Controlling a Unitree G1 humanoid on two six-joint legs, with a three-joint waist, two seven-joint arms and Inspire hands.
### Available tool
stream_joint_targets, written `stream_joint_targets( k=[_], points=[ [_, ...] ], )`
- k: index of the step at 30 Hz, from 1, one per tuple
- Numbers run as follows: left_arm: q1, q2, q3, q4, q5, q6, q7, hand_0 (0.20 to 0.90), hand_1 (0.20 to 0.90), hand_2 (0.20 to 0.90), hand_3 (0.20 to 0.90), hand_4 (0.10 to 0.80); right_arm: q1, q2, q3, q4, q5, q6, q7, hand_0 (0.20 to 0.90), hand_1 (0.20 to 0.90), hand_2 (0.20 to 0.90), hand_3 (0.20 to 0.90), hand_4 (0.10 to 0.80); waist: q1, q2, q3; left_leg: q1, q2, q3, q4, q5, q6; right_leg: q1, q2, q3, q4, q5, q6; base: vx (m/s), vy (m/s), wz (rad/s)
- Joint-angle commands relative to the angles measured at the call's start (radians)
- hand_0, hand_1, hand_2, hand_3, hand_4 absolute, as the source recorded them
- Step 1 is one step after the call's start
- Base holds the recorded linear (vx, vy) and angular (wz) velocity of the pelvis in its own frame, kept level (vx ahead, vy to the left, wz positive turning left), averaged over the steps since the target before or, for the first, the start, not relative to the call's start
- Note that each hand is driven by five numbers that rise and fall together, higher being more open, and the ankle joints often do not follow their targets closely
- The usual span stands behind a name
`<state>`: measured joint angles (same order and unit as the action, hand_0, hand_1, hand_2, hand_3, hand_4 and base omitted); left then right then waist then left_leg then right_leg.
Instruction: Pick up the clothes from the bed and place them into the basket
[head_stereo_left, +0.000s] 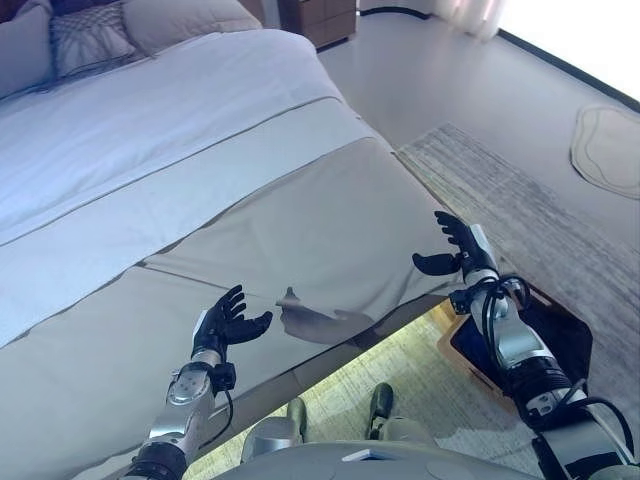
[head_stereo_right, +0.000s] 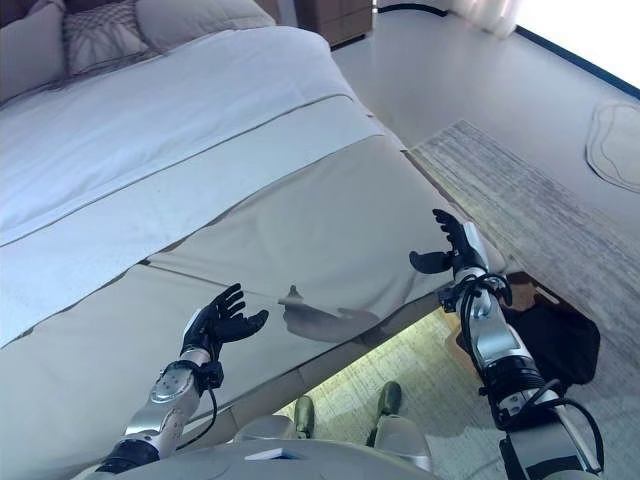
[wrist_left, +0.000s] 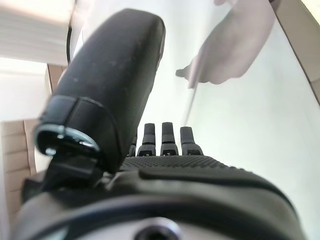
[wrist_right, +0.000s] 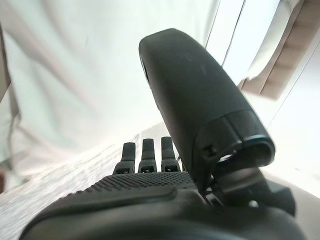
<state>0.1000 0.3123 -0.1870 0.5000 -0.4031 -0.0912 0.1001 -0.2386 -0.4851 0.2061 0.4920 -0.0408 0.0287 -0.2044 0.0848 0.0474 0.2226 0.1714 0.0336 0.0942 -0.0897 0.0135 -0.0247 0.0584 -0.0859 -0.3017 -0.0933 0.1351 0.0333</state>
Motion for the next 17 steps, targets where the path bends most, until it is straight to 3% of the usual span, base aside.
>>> stream_joint_targets(
  k=[1, 9, 17],
  points=[
    [-0.052, 0.012, 0.001, 0.023, 0.094, -0.116, 0.000, 0.900, 0.900, 0.900, 0.900, 0.800, -0.020, -0.005, 0.047, -0.051, -0.068, -0.096, -0.033, 0.900, 0.900, 0.900, 0.900, 0.800, 0.002, -0.039, -0.103, -0.057, 0.008, 0.001, 0.002, -0.018, -0.018, 0.084, -0.024, 0.002, 0.053, -0.150, 0.033, -0.024, 0.043, 0.20],
    [-0.049, -0.002, -0.007, 0.024, 0.137, -0.124, -0.013, 0.900, 0.900, 0.900, 0.900, 0.800, 0.070, 0.085, 0.119, -0.060, -0.206, -0.091, -0.080, 0.900, 0.900, 0.900, 0.900, 0.800, 0.024, -0.038, -0.107, -0.060, -0.005, -0.032, 0.008, -0.019, -0.007, 0.090, -0.041, -0.021, 0.074, -0.156, 0.048, -0.036, 0.044, 0.14],
    [-0.021, -0.013, -0.004, 0.005, 0.120, -0.080, -0.067, 0.900, 0.900, 0.900, 0.900, 0.800, 0.137, 0.115, 0.134, -0.064, -0.185, -0.065, -0.033, 0.900, 0.900, 0.900, 0.900, 0.800, 0.023, -0.036, -0.094, -0.062, -0.011, -0.039, 0.028, -0.027, 0.001, 0.090, -0.051, -0.030, 0.083, -0.154, 0.055, -0.033, 0.029, 0.10]
  ],
)
